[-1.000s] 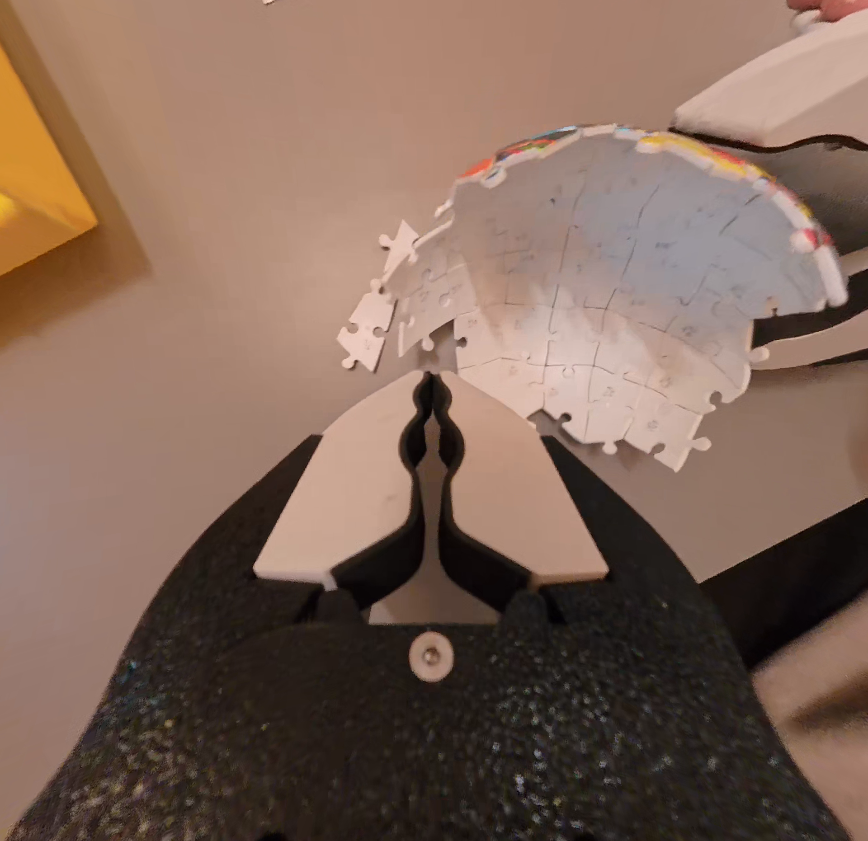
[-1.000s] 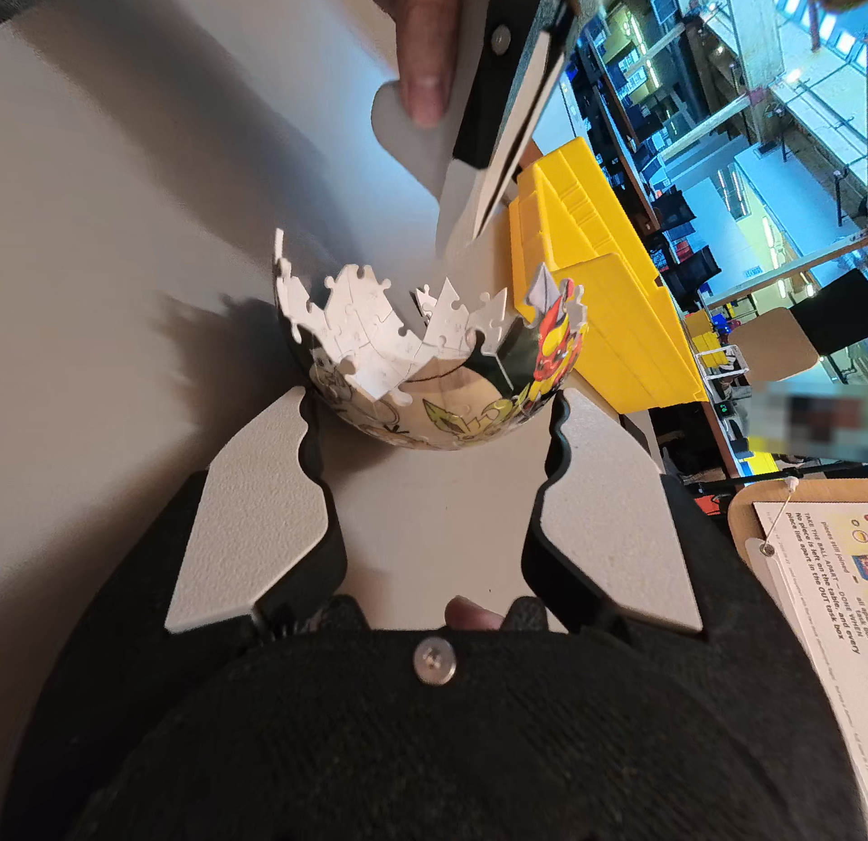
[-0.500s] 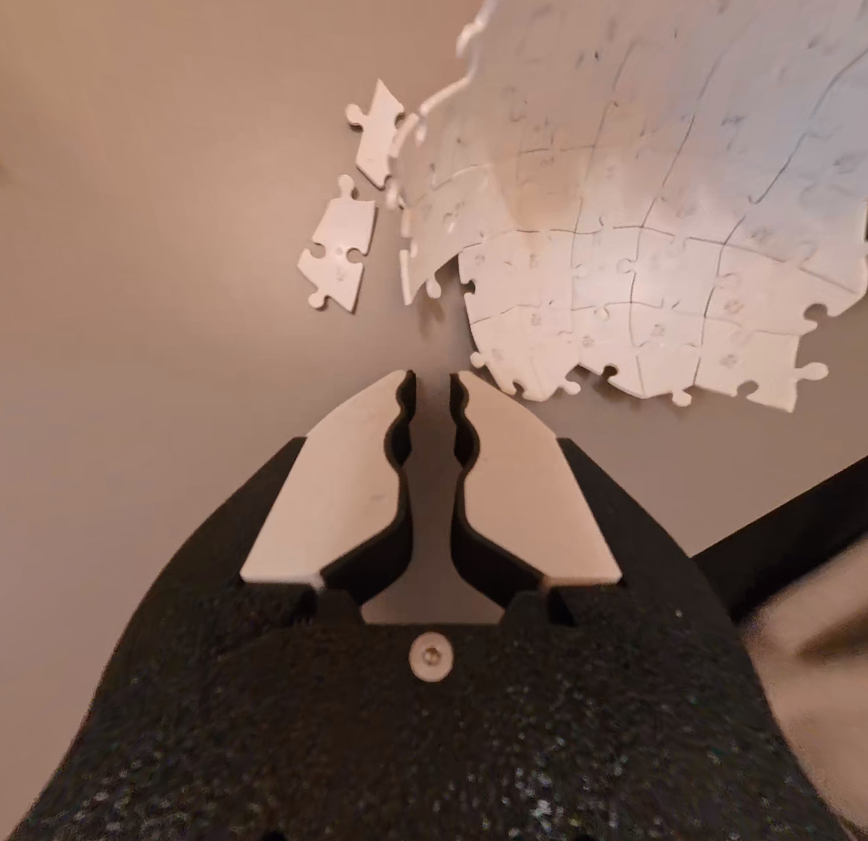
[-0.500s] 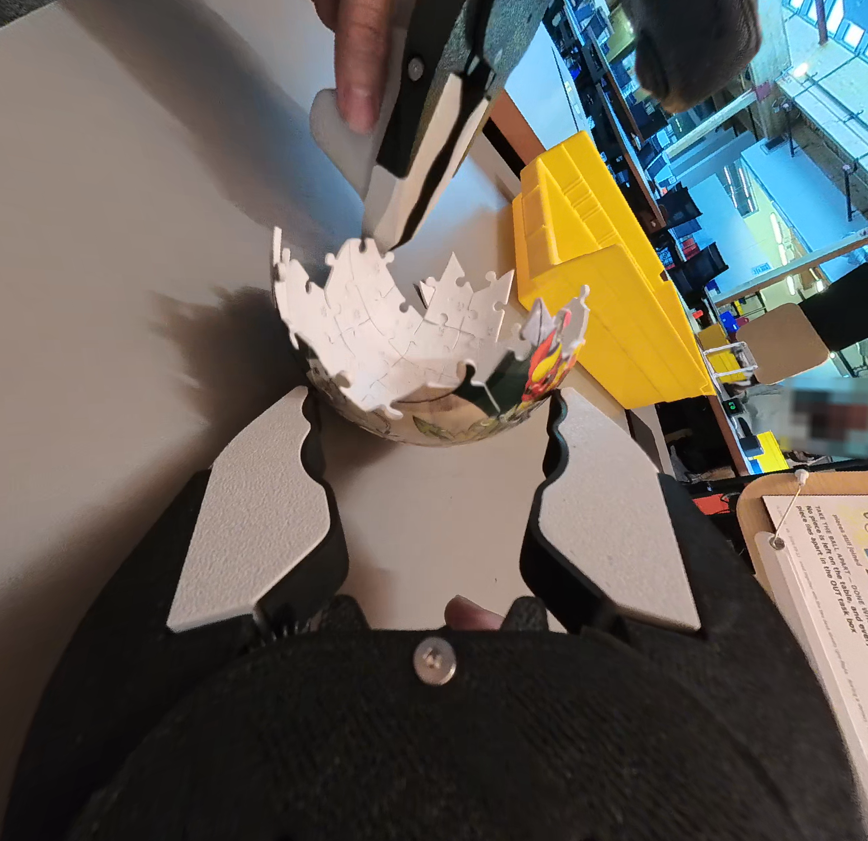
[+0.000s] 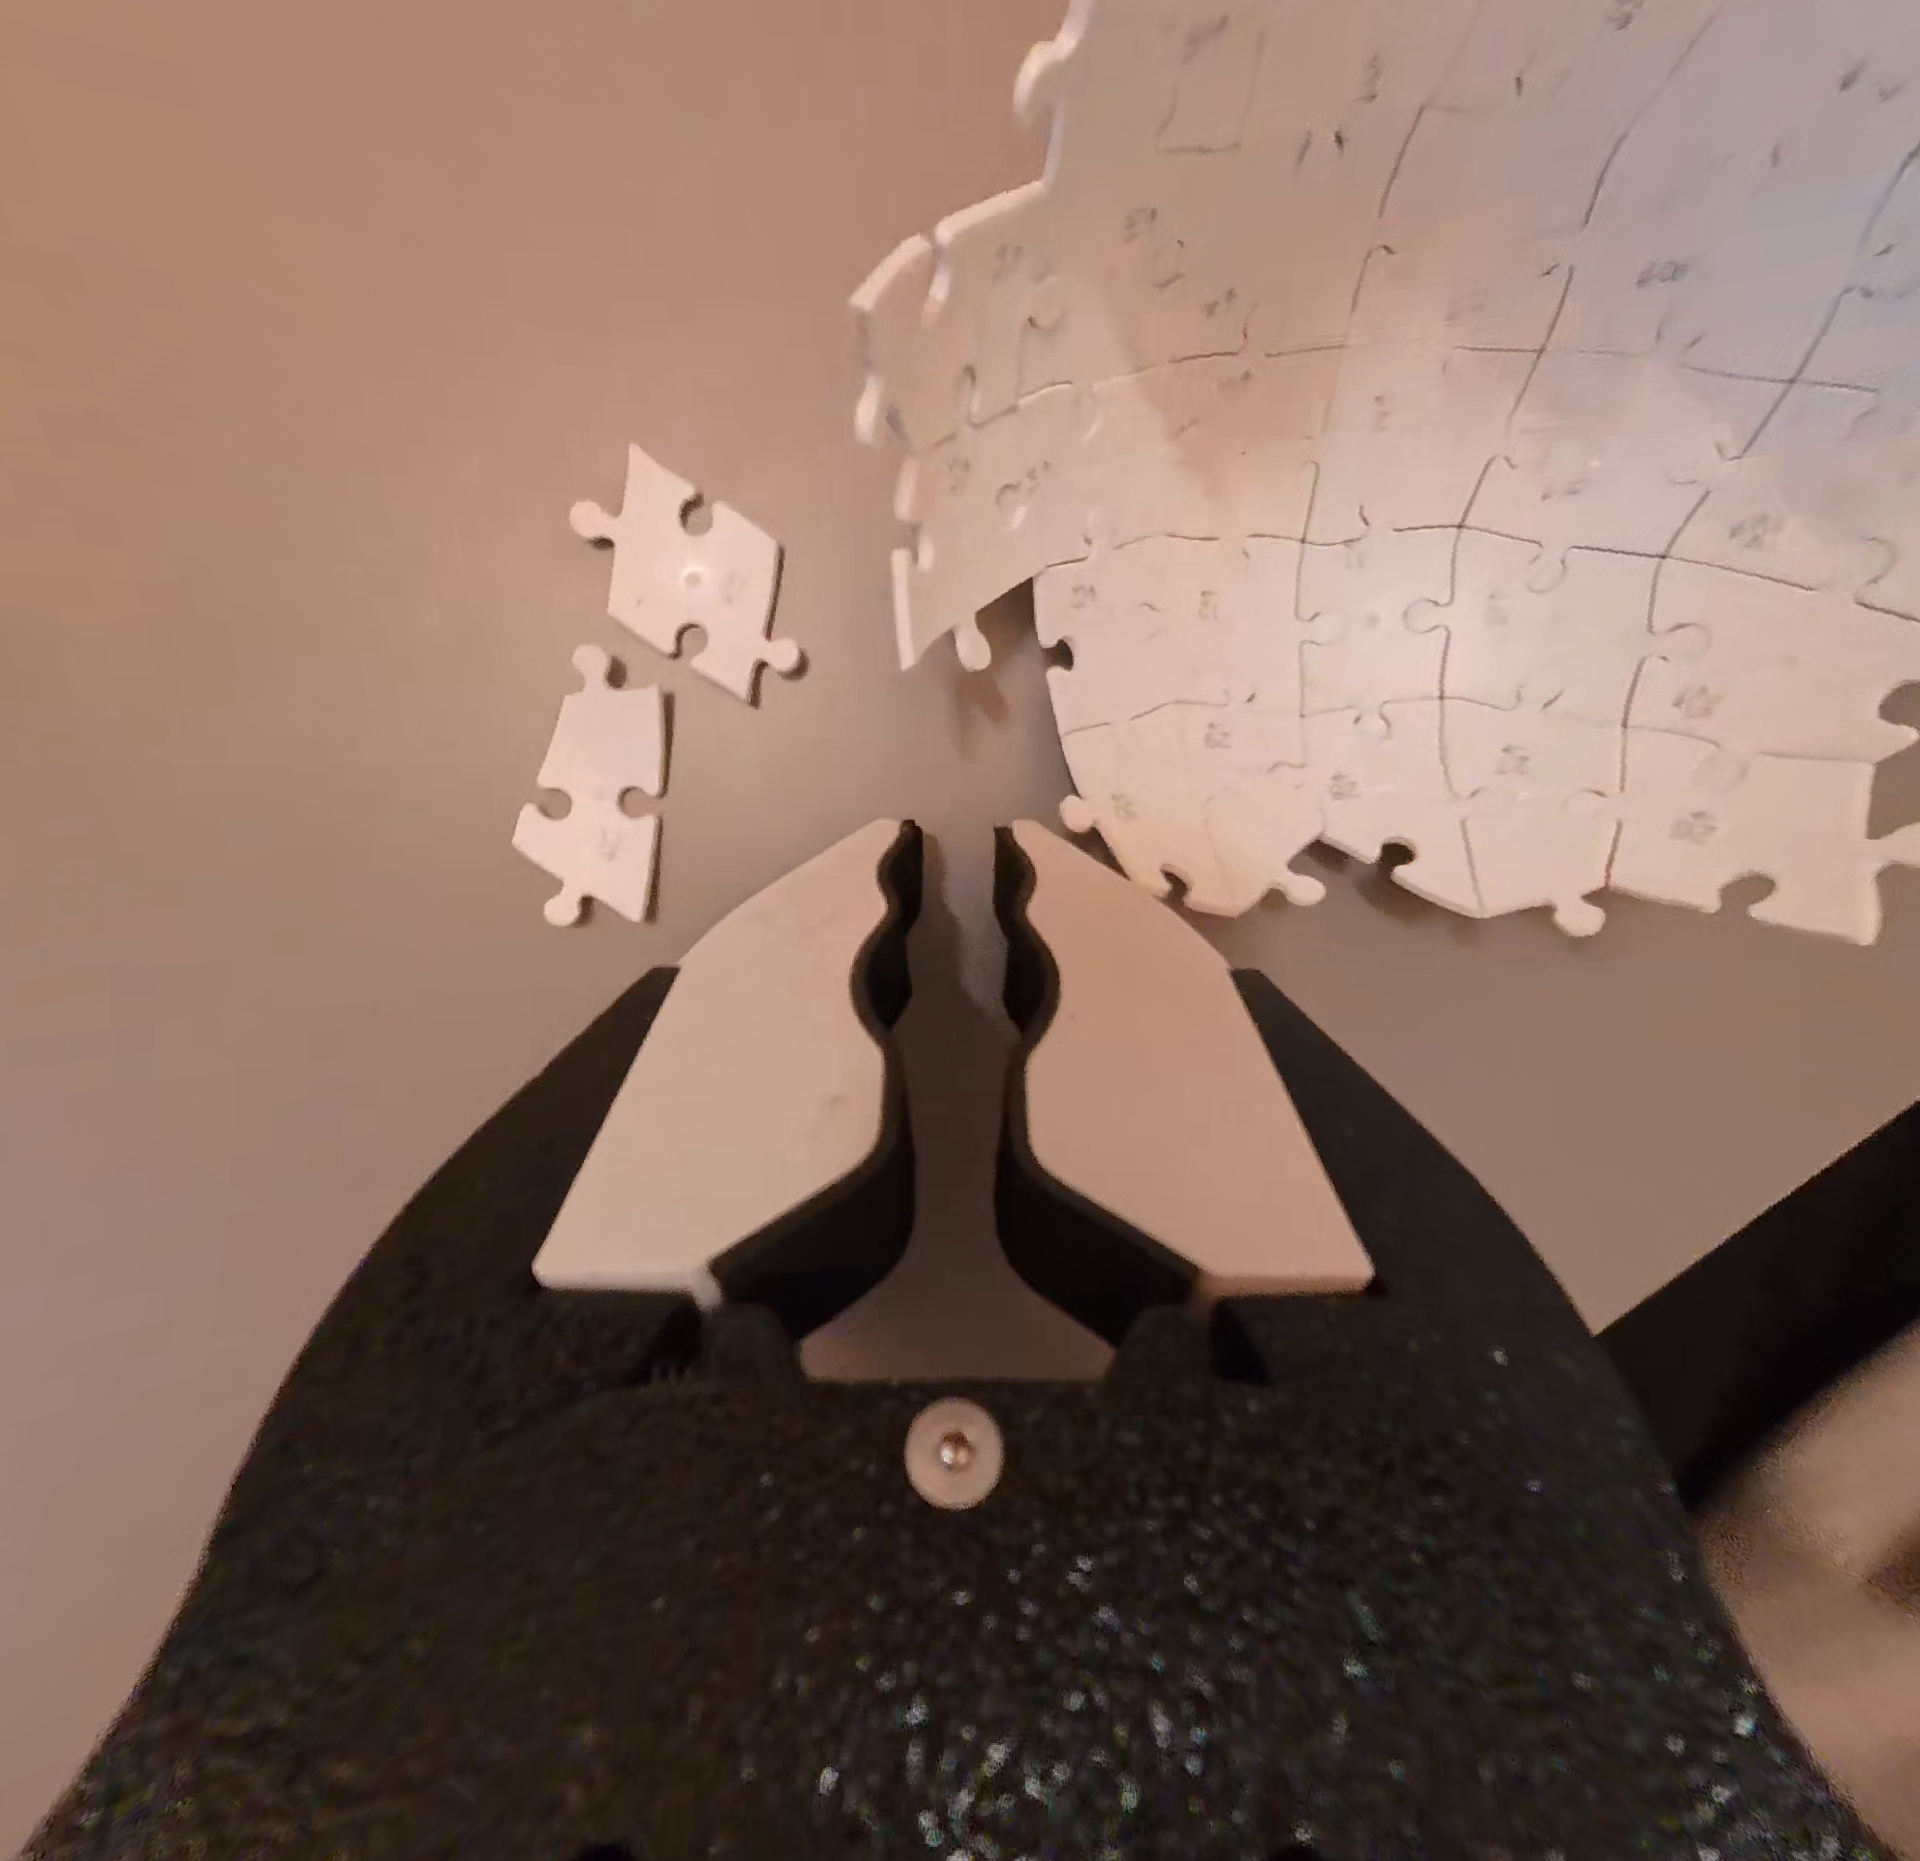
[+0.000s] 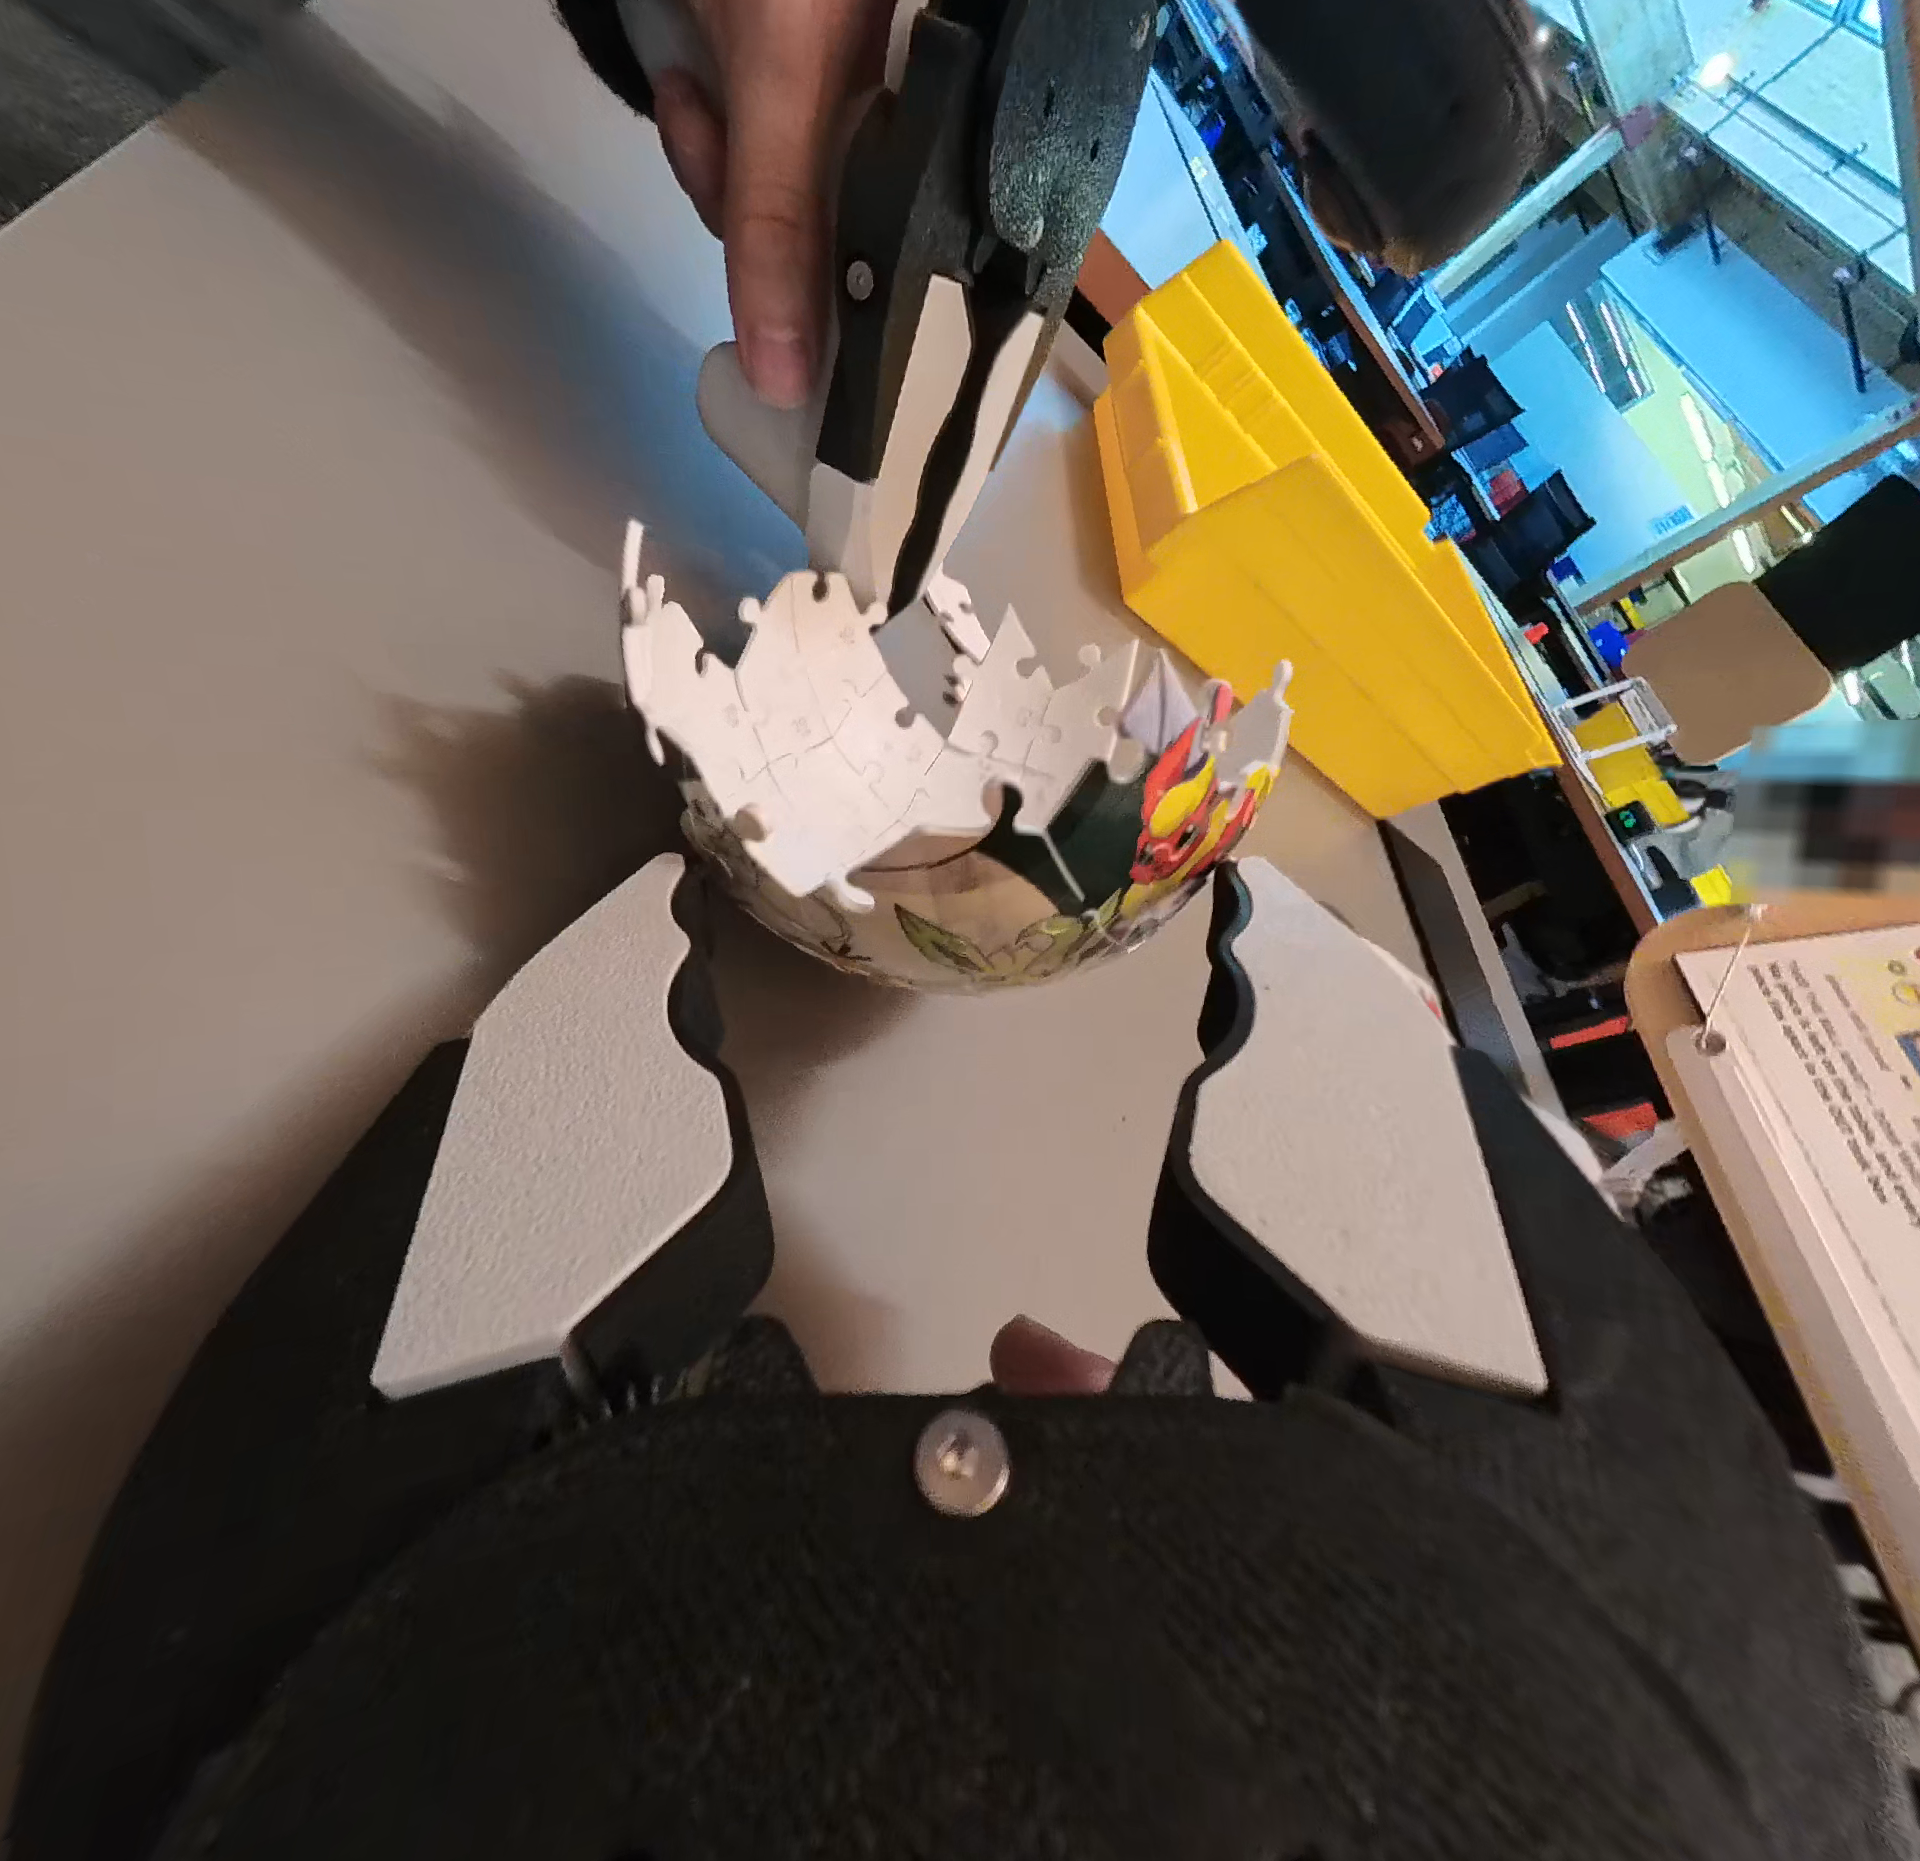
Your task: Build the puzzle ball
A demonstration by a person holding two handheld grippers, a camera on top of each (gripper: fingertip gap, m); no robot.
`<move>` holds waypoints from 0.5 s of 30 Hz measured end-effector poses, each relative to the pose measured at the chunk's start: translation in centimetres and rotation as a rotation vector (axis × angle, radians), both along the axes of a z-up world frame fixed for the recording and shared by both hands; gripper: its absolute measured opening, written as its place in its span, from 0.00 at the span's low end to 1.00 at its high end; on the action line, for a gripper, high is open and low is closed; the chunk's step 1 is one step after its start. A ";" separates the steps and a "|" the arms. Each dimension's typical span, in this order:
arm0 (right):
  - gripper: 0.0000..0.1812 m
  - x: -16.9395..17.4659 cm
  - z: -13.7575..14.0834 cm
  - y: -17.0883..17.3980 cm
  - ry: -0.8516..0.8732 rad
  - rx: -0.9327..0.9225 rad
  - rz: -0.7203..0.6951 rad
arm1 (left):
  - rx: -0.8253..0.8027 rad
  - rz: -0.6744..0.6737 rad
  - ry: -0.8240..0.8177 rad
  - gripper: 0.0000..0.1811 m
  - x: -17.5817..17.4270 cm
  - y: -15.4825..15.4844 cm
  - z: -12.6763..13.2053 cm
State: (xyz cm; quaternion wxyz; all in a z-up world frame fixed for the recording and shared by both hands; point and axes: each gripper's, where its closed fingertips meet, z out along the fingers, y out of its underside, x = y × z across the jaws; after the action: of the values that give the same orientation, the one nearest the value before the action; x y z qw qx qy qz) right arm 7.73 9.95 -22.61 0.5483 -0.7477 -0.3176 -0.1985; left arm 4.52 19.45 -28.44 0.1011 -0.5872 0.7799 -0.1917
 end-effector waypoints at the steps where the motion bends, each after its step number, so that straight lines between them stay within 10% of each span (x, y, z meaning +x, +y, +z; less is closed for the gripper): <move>1: 0.50 0.1 -0.1 -0.3 0.005 0.002 -0.008 | 0.006 0.001 -0.002 0.07 0.1 0.1 0.0; 15: 0.50 -0.2 0.0 -0.2 -0.014 0.022 -0.006 | 0.214 -0.228 0.049 0.27 4.5 4.8 0.2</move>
State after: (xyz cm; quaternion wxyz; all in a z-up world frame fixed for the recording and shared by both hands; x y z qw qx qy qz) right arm 7.50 9.75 -22.57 0.5537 -0.7411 -0.3168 -0.2091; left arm 8.99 24.28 -28.29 0.1216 -0.4851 0.8598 -0.1033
